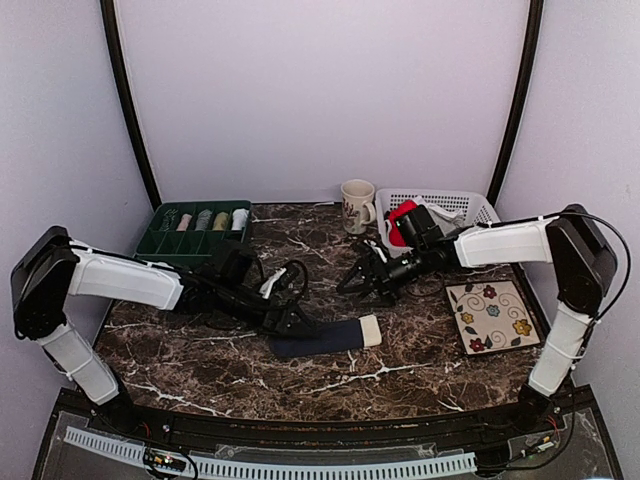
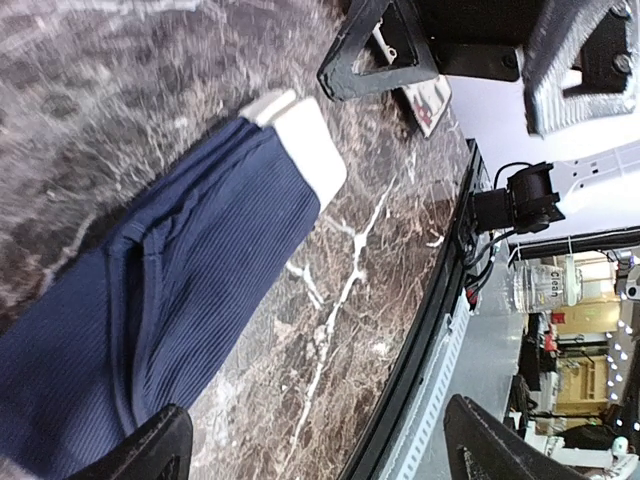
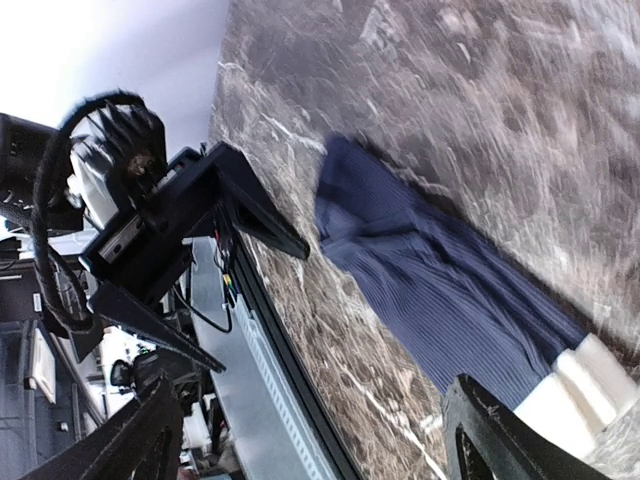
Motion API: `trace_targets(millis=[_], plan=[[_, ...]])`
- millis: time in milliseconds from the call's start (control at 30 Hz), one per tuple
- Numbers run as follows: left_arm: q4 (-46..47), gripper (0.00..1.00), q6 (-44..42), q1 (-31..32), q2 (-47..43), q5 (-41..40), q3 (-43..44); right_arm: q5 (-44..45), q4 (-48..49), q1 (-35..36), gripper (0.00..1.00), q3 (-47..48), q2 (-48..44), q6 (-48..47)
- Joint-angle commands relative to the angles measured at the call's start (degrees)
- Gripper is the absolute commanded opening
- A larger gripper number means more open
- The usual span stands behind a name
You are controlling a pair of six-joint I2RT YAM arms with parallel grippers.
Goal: Roll the underwear
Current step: Smooth out the underwear at the center of the board, then rotate the underwear at the center of the board.
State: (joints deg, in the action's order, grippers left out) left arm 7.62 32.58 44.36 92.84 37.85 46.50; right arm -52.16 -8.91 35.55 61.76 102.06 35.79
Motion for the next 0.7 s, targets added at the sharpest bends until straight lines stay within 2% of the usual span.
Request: trace_targets(millis=[0, 67, 167, 300, 433, 667], plan=[[-10.51, 0.89, -5.62, -1.39, -7.83, -4.75, 1.10, 3.33, -6.59, -1.02, 0.84, 6.52, -1.42, -5.37], [-15.69, 0.86, -8.07, -1.31, -9.52, -8.46, 1.98, 6.34, -9.17, -1.58, 0.77, 8.80, -0.06, -7.98], [-22.74, 0.75, -11.72, -0.45, -10.38, -11.40, 3.48, 13.27, -19.12, -1.62, 0.63, 15.52, 4.67, -16.28], [-27.64, 0.50, -13.58, 3.25, -8.92, -13.99, 3.90, 20.32, -28.16, -1.34, 0.47, 23.12, 9.72, -23.44], [-28.19, 0.30, -12.46, 7.02, -6.12, -16.65, 4.06, 24.02, -30.33, -1.19, 0.36, 25.36, 12.21, -25.50], [-24.94, 0.22, -9.52, 8.37, -0.64, -16.68, 4.50, 29.57, -31.48, 2.72, 0.19, 23.85, 15.88, -28.30]])
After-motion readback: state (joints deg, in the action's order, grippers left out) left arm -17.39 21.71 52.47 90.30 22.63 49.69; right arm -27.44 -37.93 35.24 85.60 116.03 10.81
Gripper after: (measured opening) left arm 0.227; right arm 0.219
